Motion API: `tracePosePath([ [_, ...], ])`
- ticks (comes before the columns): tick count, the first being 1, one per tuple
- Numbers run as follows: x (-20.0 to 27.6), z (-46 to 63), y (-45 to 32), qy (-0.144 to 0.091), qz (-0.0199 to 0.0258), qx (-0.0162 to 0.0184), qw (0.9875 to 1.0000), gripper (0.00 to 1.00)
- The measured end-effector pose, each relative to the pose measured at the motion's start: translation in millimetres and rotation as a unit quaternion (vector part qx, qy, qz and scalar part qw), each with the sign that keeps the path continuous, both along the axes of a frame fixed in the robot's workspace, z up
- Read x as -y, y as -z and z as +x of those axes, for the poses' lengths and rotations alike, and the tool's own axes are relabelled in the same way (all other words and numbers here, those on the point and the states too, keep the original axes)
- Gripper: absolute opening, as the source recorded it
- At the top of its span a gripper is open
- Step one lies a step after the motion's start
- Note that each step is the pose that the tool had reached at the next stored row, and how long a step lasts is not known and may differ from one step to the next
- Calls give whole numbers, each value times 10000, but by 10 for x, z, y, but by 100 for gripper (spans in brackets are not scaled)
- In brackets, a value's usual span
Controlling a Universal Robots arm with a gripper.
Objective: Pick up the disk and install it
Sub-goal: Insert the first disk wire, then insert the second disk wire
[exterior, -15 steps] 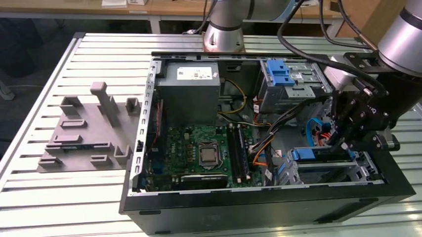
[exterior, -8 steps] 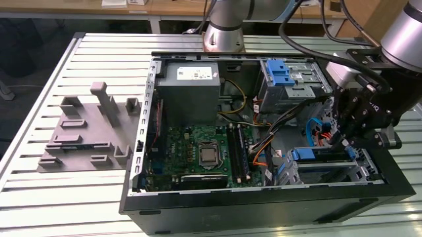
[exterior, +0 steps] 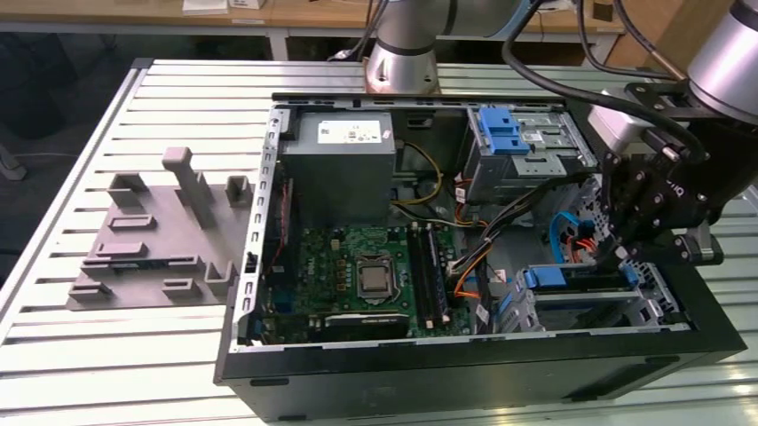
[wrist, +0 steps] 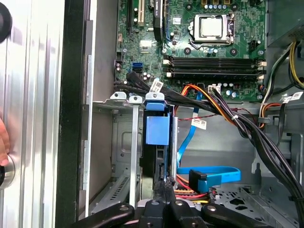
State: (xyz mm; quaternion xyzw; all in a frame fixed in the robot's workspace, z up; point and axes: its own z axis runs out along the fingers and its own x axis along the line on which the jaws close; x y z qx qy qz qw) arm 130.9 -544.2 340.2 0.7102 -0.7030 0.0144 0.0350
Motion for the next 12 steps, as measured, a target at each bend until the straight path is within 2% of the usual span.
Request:
tracePosePath([
  [12, 0, -11, -25, 0, 0, 0, 10000, 11],
])
